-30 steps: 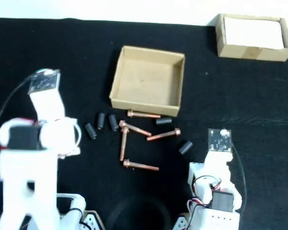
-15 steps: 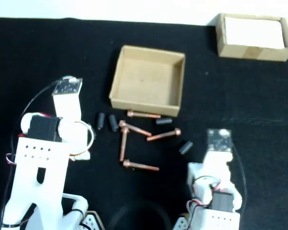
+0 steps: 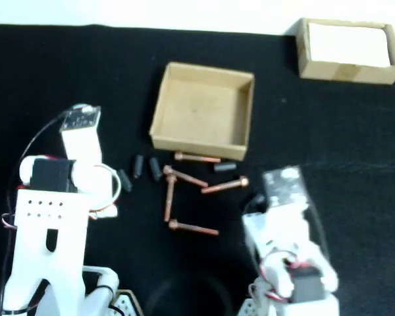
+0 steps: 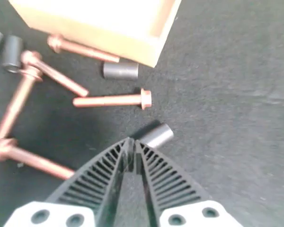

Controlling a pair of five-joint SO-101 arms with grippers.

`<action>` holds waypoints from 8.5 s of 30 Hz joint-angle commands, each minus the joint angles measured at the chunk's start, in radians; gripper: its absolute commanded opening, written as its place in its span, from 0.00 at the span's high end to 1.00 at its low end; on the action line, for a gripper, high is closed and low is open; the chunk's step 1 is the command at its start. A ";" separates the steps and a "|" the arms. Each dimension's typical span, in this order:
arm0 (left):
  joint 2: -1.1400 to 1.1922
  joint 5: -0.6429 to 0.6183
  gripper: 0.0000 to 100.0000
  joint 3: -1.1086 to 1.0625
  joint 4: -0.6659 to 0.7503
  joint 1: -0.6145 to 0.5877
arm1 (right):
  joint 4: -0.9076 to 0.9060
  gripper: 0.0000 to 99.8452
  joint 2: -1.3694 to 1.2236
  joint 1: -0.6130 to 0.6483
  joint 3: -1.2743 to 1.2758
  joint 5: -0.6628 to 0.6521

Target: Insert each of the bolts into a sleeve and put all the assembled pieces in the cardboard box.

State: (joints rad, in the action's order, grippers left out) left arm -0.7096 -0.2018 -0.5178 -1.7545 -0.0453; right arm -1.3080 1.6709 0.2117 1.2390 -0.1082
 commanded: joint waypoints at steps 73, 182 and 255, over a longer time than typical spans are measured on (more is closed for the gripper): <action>0.857 0.187 0.87 -0.058 0.463 -0.087 | 0.526 0.84 -1.242 -0.024 -0.240 0.347; 0.667 0.123 0.99 1.089 0.000 0.305 | -0.452 0.99 -0.708 -0.097 -0.891 0.009; 0.136 -0.005 0.99 0.239 0.939 0.667 | 0.811 0.99 0.151 0.206 0.300 0.276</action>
State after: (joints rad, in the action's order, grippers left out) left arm -0.5639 -0.2033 -0.3383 -0.7879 0.6268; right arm -0.5194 1.8136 0.4173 1.5428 0.1695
